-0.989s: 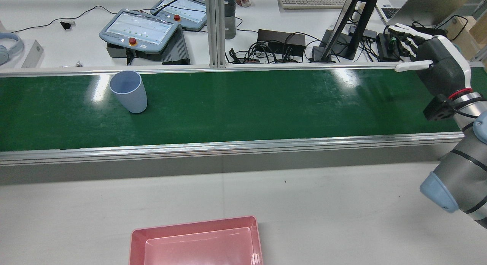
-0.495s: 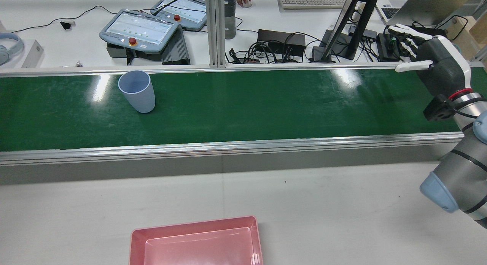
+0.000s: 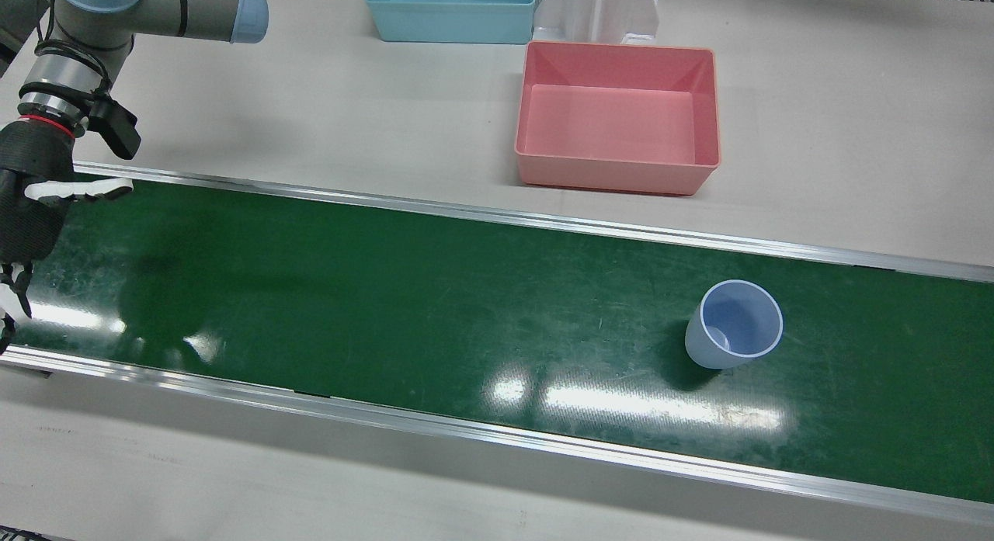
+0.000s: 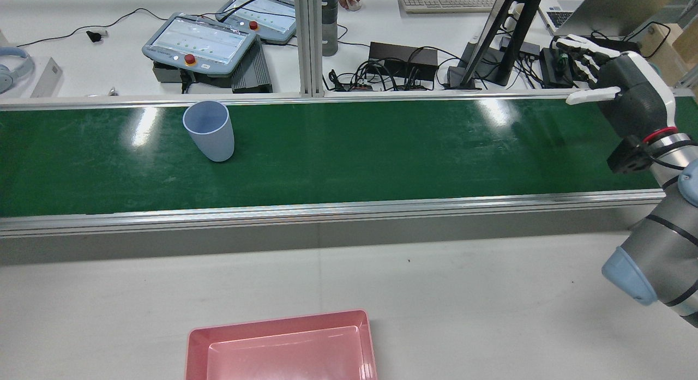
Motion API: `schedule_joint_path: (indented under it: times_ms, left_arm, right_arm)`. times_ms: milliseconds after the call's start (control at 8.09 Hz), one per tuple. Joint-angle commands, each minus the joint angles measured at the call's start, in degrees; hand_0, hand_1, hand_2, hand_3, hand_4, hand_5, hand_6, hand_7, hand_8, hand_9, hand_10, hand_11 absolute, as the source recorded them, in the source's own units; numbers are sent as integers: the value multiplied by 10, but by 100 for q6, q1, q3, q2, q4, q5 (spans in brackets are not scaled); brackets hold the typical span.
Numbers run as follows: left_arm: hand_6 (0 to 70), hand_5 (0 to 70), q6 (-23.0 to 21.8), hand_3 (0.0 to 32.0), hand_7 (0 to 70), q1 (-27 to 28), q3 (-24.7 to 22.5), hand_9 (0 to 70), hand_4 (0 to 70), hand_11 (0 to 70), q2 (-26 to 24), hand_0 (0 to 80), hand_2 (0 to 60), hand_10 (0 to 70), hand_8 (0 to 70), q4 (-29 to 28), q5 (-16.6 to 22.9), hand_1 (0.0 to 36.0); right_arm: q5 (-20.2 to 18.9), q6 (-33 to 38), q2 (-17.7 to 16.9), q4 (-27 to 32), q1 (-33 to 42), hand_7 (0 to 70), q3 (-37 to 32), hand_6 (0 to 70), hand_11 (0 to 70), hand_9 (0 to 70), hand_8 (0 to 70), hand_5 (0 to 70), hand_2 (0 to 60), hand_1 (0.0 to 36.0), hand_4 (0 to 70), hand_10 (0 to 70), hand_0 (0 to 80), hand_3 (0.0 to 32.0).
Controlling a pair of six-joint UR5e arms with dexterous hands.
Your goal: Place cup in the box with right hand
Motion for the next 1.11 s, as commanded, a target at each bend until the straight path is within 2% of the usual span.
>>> schedule_joint_path:
  times_ms: [0,618,742,989]
  left_arm:
    - [0,0,0,0,0,0,0,0,0,0,0,0,0,0,0,0,0,0]
    - [0,0,0,0,0,0,0,0,0,0,0,0,0,0,0,0,0,0]
    - [0,0,0,0,0,0,0,0,0,0,0,0,0,0,0,0,0,0]
    - [0,0,0,0,0,0,0,0,0,0,0,0,0,0,0,0,0,0]
  right_arm:
    - [0,0,-9,0,-2,198,8,62,53,117,52,53,0,68,219,25,583,0]
    - [-9,0,-1,0,-11,199,0,63,52,116,52,54,0,68,223,24,589,0]
    - [-9,0,-1,0,-2,199,0,63,53,117,53,54,0,79,209,25,582,0]
    - [-8,0,-9,0,-11,200,-9,63,54,118,54,54,0,67,226,25,591,0]
